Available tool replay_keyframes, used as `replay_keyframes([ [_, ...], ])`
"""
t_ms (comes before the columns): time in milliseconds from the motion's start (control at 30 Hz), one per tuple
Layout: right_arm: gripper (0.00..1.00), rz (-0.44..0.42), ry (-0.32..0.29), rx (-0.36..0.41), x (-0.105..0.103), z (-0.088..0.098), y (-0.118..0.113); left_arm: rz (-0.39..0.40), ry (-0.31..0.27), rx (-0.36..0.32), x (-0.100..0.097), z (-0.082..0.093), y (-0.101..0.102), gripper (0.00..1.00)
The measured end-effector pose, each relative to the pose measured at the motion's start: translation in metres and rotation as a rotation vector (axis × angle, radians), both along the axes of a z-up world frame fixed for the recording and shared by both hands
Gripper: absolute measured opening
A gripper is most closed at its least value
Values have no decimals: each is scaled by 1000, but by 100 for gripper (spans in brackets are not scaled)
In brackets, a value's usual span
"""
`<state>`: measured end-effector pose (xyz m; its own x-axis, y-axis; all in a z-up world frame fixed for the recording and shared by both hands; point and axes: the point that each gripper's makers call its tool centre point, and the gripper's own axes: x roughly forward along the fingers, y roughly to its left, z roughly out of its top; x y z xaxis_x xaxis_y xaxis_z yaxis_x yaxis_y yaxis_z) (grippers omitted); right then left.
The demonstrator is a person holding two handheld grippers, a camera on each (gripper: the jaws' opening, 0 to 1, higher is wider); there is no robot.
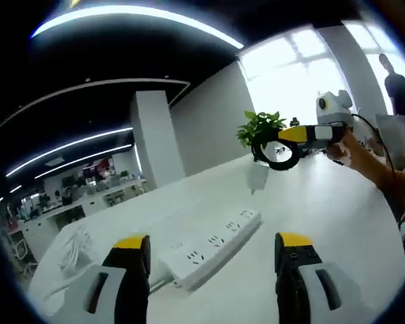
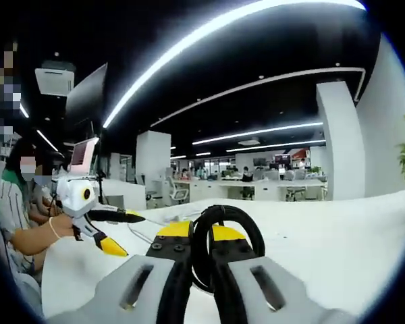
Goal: Straighten the power strip on the desk, plug the charger into it
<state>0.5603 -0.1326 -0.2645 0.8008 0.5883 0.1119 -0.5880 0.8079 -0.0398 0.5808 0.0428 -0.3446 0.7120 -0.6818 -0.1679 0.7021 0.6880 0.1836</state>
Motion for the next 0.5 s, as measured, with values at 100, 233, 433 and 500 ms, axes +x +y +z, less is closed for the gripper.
replay_keyframes([
  [100, 6, 7, -1, -6, -1, 0, 2, -11, -4, -2, 1, 1, -6, 76],
  [233, 6, 13, -2, -6, -3, 0, 6, -26, -16, 2, 4, 3, -15, 76],
  [433, 6, 25, 2, 0, -5, 1, 9, -47, -15, -6, 5, 6, -30, 75],
  [500, 6, 30, 3, 4, -4, 1, 10, -60, -18, -9, 3, 6, -36, 75],
])
